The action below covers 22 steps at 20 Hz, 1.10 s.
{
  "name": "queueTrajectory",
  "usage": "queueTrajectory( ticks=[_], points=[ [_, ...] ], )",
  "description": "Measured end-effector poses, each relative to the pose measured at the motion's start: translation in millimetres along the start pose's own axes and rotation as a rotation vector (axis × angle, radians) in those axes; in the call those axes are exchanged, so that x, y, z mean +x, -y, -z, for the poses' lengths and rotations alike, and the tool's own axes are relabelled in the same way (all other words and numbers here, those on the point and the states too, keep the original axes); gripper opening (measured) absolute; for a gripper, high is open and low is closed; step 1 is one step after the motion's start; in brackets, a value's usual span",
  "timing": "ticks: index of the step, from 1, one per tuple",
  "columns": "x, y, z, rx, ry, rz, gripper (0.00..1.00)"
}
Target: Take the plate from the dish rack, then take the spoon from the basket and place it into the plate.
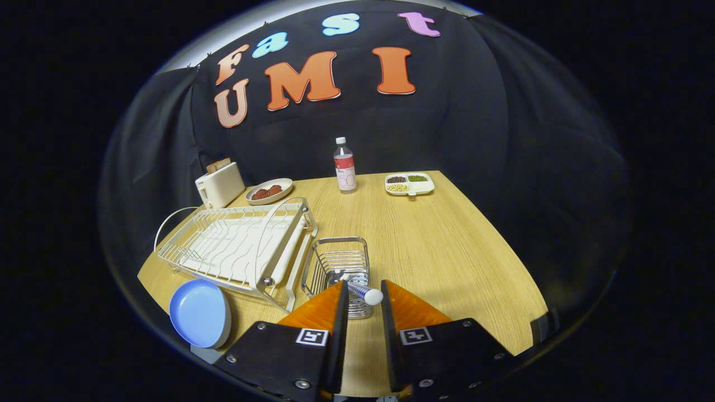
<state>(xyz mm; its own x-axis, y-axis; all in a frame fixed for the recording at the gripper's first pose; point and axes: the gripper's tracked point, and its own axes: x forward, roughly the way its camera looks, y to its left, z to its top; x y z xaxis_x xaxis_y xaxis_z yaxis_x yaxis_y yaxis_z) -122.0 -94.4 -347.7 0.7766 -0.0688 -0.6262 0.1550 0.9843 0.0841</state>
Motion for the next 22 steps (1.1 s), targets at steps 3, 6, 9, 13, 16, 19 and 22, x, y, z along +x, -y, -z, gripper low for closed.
queueTrajectory(
  ticks=[3,6,9,13,16,19,22],
  points=[
    [-2.4,-15.2,-10.1,0.031,0.017,-0.063,0.19],
    [-4.3,-20.1,-17.4,0.010,0.017,-0.074,0.10],
    [-10.4,-27.5,-32.3,0.017,0.022,-0.093,0.10],
    [-24.8,-30.0,-52.3,0.003,0.031,-0.075,0.10],
    [-39.0,-32.7,-68.4,-0.017,0.049,-0.066,0.10],
    [-54.4,-38.2,-89.4,0.002,0.084,-0.070,0.09],
    [-66.9,-47.7,-110.0,0.015,0.113,-0.087,0.10]
  ],
)
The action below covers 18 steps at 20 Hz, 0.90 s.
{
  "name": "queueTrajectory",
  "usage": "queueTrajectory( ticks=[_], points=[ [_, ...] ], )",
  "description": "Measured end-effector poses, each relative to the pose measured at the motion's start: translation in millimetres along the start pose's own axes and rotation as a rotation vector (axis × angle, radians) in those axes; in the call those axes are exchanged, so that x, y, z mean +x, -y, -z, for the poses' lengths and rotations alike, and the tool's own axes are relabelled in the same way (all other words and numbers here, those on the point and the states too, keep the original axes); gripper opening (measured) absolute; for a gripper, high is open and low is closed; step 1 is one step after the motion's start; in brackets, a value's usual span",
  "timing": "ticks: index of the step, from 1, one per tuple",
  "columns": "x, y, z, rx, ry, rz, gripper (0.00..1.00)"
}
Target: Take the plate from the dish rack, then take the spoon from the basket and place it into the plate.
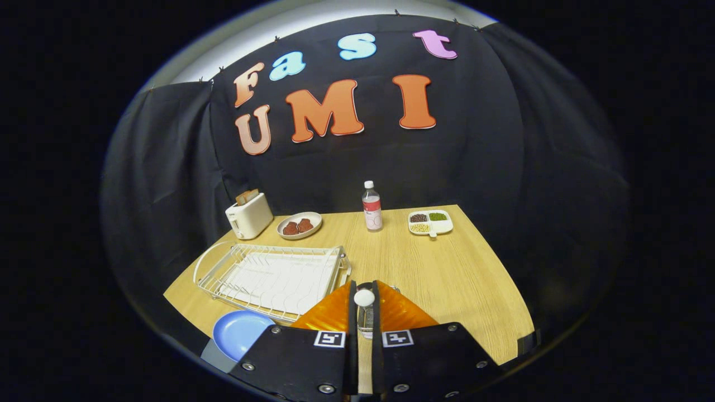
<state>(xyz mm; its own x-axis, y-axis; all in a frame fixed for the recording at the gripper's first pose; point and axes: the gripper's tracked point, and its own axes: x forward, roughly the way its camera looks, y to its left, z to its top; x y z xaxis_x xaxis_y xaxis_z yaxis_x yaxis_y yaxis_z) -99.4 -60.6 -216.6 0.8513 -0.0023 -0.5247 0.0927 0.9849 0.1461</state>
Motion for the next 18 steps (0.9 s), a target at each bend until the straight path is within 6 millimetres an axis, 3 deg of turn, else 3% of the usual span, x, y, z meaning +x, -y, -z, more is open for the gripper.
queueTrajectory(
  ticks=[3,8,18],
  points=[
    [-8.3,-16.0,-19.9,-0.013,0.038,-0.028,0.10],
    [-16.3,-62.7,-26.6,-0.006,0.034,-0.146,0.10],
    [-18.8,-168.7,14.6,-0.048,-0.076,-0.391,0.09]
  ],
)
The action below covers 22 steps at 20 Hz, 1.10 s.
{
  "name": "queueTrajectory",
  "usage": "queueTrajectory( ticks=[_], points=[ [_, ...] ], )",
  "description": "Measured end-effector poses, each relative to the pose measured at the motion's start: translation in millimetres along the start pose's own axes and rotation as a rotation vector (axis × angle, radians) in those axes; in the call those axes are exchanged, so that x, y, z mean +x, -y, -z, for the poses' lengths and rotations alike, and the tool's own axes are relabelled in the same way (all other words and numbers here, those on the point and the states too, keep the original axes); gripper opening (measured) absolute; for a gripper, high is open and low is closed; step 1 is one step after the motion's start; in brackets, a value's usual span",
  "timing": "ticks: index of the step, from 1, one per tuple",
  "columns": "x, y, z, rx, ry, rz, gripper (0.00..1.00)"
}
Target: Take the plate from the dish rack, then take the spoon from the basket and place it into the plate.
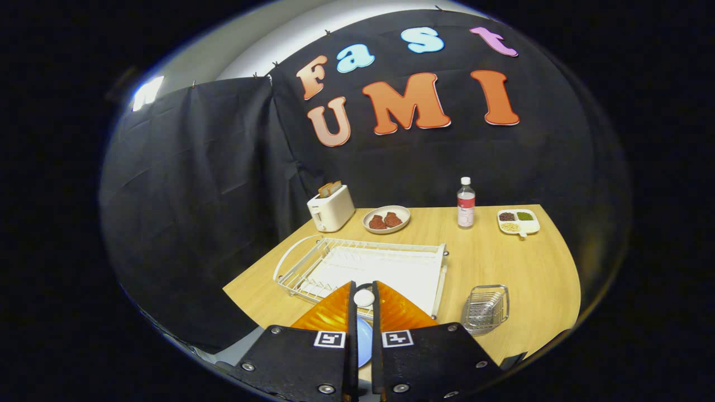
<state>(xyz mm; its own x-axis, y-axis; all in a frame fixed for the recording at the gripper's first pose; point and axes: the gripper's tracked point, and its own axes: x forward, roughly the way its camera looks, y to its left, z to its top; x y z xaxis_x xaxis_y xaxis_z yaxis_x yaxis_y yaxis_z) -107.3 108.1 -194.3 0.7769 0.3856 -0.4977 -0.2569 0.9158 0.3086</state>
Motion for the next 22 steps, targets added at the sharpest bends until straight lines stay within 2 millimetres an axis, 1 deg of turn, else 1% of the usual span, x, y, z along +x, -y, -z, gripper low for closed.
queueTrajectory(
  ticks=[4,6,8,11,13,17,20,22],
  points=[
    [11.4,-27.8,26.3,-0.063,-0.065,-0.074,0.09],
    [14.8,-33.2,40.8,-0.080,-0.089,-0.085,0.09],
    [21.6,-38.7,62.1,-0.084,-0.130,-0.099,0.09],
    [26.2,-47.7,88.2,-0.083,-0.186,-0.131,0.10],
    [25.8,-45.8,101.3,-0.093,-0.216,-0.131,0.10],
    [30.1,-35.3,120.4,-0.088,-0.242,-0.115,0.10],
    [30.2,-39.9,130.8,-0.062,-0.254,-0.139,0.10],
    [30.0,-37.8,137.5,-0.071,-0.267,-0.138,0.10]
  ],
)
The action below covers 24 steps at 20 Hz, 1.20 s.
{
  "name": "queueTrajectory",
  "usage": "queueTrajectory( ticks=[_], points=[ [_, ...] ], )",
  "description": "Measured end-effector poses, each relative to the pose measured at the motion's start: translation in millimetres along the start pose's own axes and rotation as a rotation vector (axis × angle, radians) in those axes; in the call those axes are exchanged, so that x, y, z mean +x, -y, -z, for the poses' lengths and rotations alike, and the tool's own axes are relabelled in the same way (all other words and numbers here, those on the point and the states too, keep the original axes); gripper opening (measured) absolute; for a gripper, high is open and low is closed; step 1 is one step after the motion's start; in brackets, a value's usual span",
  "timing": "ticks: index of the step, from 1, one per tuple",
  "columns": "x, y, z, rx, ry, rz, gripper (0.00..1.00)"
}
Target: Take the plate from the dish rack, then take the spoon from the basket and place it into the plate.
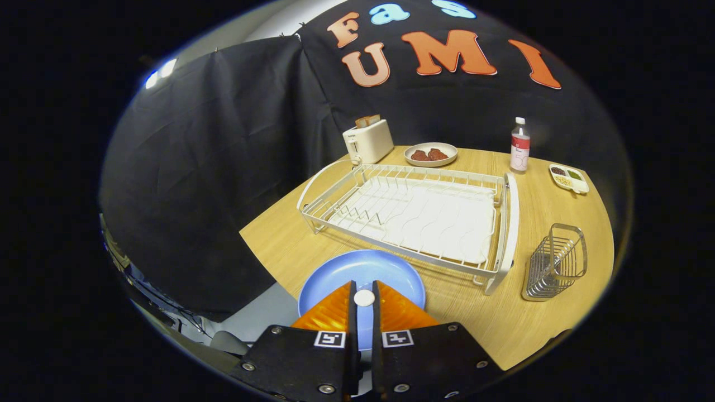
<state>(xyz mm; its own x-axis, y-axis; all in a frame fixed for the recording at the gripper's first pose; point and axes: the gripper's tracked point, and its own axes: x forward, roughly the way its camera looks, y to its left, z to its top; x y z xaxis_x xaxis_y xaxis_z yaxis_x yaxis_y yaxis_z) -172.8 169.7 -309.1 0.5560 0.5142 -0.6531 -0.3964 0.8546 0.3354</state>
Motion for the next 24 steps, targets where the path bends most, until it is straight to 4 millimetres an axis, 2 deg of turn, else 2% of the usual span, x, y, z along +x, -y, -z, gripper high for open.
queueTrajectory(
  ticks=[6,9,13,17,21,24],
  points=[
    [11.8,8.3,3.9,0.024,0.009,0.004,0.11],
    [12.8,19.2,7.2,0.005,-0.001,0.034,0.11],
    [13.4,36.4,21.8,-0.023,-0.046,0.090,0.15],
    [13.3,40.0,31.4,0.010,-0.080,0.095,0.19],
    [7.7,45.6,21.1,0.037,-0.058,0.112,0.29],
    [-8.9,52.2,-8.0,0.038,0.012,0.139,0.38]
  ],
)
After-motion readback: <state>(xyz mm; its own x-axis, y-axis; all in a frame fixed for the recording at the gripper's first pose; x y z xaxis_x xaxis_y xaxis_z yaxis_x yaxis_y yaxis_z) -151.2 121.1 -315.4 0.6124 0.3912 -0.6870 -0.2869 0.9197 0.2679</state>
